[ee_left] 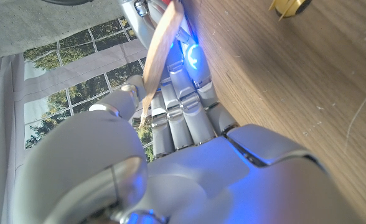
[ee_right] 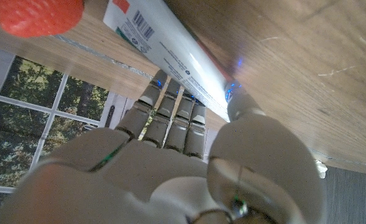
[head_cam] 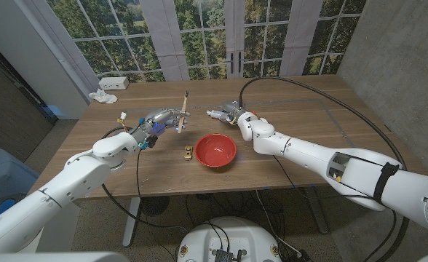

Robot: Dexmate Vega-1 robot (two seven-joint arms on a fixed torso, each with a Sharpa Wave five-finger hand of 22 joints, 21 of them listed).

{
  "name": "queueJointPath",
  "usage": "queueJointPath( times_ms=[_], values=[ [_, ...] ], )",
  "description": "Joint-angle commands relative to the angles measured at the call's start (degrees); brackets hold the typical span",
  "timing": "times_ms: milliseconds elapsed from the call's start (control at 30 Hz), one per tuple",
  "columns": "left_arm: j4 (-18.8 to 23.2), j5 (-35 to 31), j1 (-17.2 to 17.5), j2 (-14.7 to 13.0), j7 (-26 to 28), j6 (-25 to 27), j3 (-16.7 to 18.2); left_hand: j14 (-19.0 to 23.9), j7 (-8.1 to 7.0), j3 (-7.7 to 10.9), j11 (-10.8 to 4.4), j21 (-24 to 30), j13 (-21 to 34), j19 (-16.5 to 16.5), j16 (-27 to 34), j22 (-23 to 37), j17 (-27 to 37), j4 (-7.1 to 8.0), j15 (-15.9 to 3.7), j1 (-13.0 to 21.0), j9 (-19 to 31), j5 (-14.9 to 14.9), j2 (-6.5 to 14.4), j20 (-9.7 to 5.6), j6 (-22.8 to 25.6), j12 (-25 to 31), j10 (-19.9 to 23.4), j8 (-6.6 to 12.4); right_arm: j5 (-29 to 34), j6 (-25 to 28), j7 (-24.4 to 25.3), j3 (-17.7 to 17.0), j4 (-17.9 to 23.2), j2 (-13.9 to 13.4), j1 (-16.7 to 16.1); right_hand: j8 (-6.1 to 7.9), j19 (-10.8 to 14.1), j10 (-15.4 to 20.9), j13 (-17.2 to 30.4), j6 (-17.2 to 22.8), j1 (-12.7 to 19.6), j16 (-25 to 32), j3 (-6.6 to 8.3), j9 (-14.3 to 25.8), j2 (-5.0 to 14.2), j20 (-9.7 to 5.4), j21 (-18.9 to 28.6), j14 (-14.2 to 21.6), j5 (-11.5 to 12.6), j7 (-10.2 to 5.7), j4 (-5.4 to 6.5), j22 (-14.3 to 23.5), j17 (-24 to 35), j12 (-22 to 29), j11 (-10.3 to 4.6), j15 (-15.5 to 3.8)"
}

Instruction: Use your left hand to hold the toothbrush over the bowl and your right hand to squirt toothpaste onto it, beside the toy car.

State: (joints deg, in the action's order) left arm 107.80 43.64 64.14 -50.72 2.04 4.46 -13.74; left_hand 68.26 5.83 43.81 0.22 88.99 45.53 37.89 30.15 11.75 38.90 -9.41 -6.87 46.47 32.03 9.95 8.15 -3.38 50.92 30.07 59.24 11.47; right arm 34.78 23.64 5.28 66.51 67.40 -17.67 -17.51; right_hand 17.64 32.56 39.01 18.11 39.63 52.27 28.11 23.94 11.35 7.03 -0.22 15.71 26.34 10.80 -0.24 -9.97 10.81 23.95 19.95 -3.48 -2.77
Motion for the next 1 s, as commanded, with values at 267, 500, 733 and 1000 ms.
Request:
queueJointPath(
  times_ms=[267,500,733,1000],
  values=[
    [-0.55,-0.18,-1.03,0.15,-1.04,0.1,-0.77,6.18,-1.13,1.81,-11.9,0.22,0.21,0.18,0.51,0.11,0.38,1.21,-6.03,2.2,-0.03,0.3,2.67,-8.71,2.64,-0.06,12.43,0.37,1.17,1.75,3.37,-3.24,6.9,-3.7,-2.99,0.51,0.67,0.88,0.78,1.14,0.81,1.27,-0.76,0.1,0.28,-0.17,0.48,0.59,0.31,-0.39,0.2,0.36,1.04,0.87,-0.09,-6.08],
    [-0.77,-0.36,-1.68,0.12,-1.63,0.25,-1.25,6.11,-1.15,1.81,-11.9,0.23,0.41,0.21,0.43,0.11,0.39,1.22,-6.02,2.23,0.01,0.29,2.66,-8.71,2.58,-0.07,12.39,0.36,1.88,2.83,3.77,-4.27,9.23,-4.96,-4.08,0.84,0.91,2.54,1.53,2.3,1.31,2.5,-1.32,0.14,0.34,-0.25,0.77,1.74,0.37,-0.95,0.38,0.45,1.92,1.72,-0.63,-6.46],
    [-1.04,-0.53,-2.06,0.24,-2.0,0.01,-1.53,6.09,-1.24,1.8,-11.87,0.24,0.45,0.25,0.37,0.11,0.38,1.24,-6.02,2.23,0.04,0.29,2.65,-8.7,2.5,-0.13,12.41,0.35,2.81,3.1,4.69,-4.93,10.48,-5.56,-4.78,1.58,1.27,5.5,2.59,4.45,1.67,3.37,-1.56,0.19,0.55,-0.44,1.15,3.47,0.51,-1.01,0.56,0.53,2.38,3.29,-1.27,-7.36],
    [-1.19,-0.48,-2.1,0.33,-2.05,-0.22,-1.53,5.99,-1.16,1.78,-11.89,0.24,0.32,0.26,0.2,0.11,0.25,1.24,-6.01,2.24,0.1,0.28,2.66,-8.69,2.53,-0.37,12.31,0.39,4.49,3.15,5.45,-4.91,10.93,-5.64,-4.82,2.7,1.63,10.31,4.8,7.34,2.96,5.18,-1.76,0.4,0.94,-0.7,1.68,6.93,0.68,-1.05,0.37,0.6,3.7,6.55,-1.85,-8.6]
  ],
)
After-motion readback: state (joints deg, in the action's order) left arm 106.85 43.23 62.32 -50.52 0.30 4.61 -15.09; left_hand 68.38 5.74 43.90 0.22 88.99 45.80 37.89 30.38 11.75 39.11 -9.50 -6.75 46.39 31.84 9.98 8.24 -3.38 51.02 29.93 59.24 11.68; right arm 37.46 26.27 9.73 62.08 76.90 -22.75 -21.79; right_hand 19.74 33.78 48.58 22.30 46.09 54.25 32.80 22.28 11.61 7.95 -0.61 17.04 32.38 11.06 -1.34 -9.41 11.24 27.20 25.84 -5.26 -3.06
